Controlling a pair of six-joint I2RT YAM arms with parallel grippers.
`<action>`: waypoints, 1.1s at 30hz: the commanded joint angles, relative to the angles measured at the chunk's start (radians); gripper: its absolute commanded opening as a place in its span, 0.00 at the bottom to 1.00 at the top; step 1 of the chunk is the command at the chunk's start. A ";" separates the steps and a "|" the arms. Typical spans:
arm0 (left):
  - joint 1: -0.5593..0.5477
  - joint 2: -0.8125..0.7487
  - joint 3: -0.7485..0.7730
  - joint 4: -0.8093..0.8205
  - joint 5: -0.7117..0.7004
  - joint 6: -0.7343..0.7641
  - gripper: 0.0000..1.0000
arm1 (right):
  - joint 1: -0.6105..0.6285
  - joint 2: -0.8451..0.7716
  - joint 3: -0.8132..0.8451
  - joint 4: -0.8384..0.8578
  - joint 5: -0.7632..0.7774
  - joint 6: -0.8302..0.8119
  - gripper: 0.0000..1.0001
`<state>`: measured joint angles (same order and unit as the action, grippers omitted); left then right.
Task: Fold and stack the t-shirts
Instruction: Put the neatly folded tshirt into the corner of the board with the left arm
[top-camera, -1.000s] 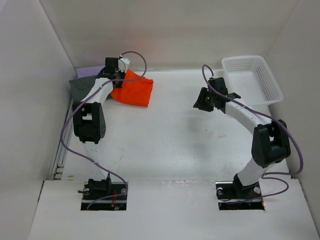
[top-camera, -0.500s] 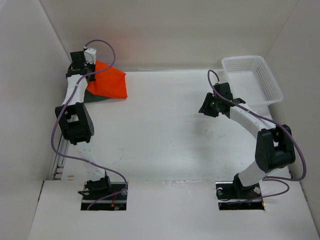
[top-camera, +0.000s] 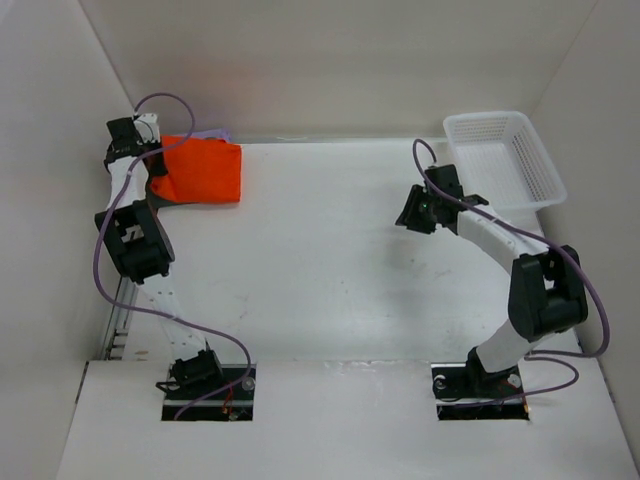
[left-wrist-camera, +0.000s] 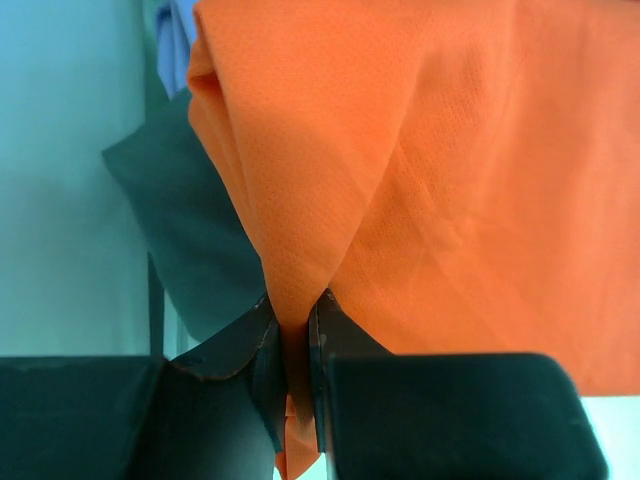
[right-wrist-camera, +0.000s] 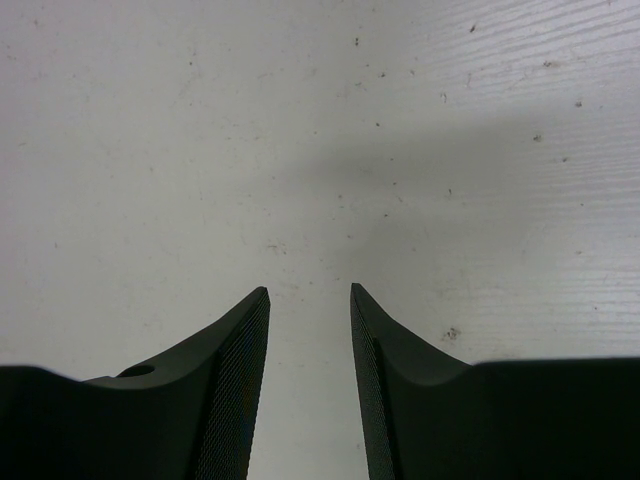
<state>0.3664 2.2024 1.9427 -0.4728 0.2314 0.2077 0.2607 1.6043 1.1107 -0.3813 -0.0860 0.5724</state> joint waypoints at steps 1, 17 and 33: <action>0.019 0.028 0.073 0.003 -0.006 -0.025 0.06 | 0.019 0.022 0.055 0.016 0.006 -0.005 0.43; 0.009 0.089 0.162 0.036 -0.286 0.079 0.22 | 0.061 0.029 0.078 -0.010 -0.001 -0.006 0.46; -0.053 -0.197 -0.082 0.111 -0.377 0.144 0.37 | 0.084 -0.056 0.037 -0.021 0.005 -0.009 0.48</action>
<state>0.3561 2.2059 1.8980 -0.4400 -0.1291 0.3054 0.3225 1.6192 1.1465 -0.4065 -0.0860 0.5720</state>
